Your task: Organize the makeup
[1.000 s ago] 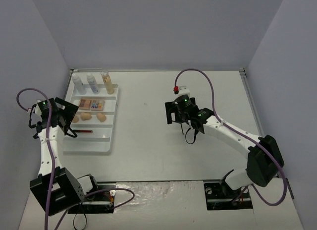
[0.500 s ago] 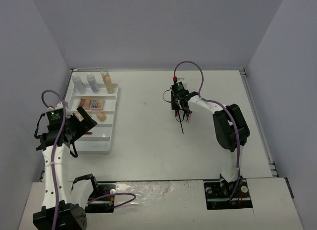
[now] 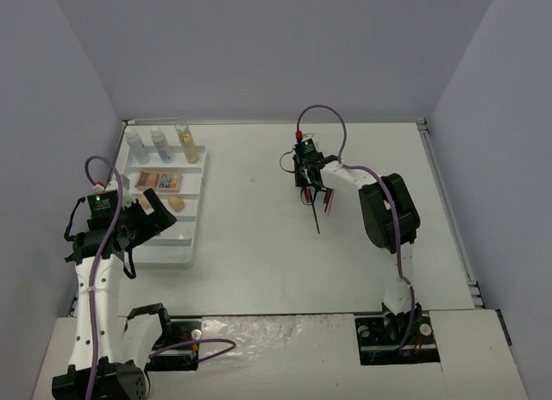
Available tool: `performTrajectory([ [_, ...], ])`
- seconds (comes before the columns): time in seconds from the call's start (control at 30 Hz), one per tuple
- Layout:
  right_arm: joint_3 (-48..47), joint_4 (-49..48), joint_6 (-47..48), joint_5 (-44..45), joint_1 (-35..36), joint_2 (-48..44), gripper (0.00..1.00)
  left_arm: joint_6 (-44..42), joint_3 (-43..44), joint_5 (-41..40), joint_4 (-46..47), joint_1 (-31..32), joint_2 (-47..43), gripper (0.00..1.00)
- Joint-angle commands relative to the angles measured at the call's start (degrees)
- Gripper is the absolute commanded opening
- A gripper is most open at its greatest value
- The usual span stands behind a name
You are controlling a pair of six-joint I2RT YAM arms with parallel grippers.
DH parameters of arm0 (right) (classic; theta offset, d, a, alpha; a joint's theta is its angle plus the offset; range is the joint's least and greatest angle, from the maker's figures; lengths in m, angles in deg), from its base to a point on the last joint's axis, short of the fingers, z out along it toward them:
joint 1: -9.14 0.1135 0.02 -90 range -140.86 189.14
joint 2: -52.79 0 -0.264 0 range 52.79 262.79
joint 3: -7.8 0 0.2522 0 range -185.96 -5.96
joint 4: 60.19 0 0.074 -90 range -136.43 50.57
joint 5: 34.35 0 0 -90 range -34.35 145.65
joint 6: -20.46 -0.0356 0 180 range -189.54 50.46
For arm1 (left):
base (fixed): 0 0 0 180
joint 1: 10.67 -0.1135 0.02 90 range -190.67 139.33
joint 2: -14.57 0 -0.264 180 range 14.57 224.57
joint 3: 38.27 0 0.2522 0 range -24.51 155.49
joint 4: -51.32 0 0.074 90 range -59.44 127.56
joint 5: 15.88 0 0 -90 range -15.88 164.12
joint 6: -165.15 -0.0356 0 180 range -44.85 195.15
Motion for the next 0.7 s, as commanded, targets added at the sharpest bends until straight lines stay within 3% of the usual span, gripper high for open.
performTrajectory([
  [0.0,-2.27,-1.44,0.0,-0.41,0.13,1.04,0.21,-0.86,2.52,1.16,1.21,0.56,-0.13,0.97],
  [0.3,3.29,-1.44,-1.72,-1.53,2.9,-1.71,0.15,2.91,2.34,4.48,3.3,2.66,0.29,0.97],
  [0.43,6.75,-1.36,-1.36,-0.39,6.21,-5.11,0.0,6.6,2.61,6.14,5.94,5.56,1.23,0.97],
  [0.67,12.36,-7.73,2.49,-3.8,15.97,-17.12,0.0,16.08,3.76,8.46,12.24,11.12,3.02,0.97],
])
